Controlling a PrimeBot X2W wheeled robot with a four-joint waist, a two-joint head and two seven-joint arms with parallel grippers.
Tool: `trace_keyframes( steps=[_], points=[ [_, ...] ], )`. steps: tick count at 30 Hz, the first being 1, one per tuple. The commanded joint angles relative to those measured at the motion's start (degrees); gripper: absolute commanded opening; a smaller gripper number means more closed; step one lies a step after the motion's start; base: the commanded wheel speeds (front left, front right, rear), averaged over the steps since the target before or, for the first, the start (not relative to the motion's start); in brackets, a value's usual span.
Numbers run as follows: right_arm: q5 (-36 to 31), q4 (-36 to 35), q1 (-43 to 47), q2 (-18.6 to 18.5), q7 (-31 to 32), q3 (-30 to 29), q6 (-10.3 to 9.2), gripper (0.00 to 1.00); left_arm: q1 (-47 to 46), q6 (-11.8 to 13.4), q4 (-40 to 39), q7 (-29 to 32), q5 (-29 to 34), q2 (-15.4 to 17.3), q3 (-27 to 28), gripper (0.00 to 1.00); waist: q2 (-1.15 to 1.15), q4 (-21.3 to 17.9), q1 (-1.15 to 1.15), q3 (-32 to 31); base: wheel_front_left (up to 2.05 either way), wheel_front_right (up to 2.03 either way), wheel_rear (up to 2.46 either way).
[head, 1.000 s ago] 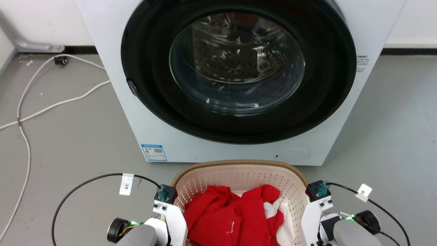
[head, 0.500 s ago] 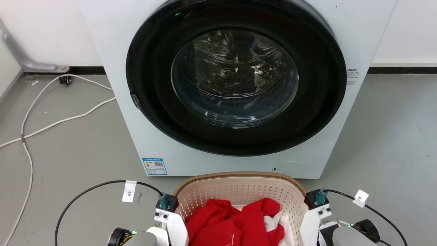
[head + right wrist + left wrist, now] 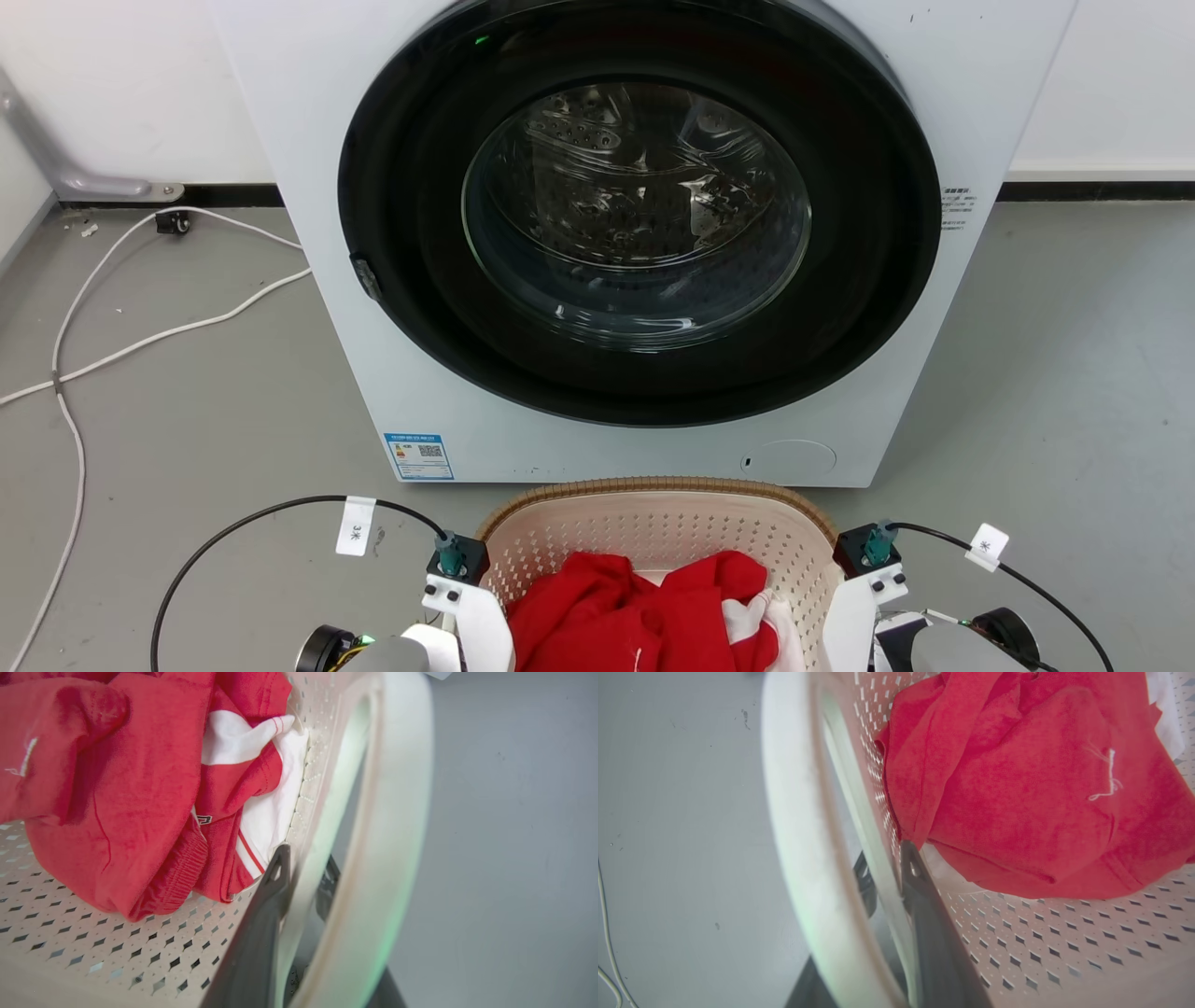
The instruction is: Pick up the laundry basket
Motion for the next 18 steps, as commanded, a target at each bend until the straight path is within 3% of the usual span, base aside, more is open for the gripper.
trace_keyframes(
  steps=[1,18],
  points=[
    [0.0,0.0,0.6,-1.3,0.1,0.5,-0.06,0.0,0.0,-0.1,0.0,0.0,-0.2,1.3,-0.3,0.0,0.0,0.0,0.0,0.0,0.0,0.0,0.0],
    [4.8,0.0,0.1,-2.0,0.7,4.5,-0.06,0.0,-0.8,-0.1,0.2,0.3,-3.3,1.7,-3.4,0.0,0.0,-0.1,0.0,0.5,0.0,0.0,0.0]
  ],
)
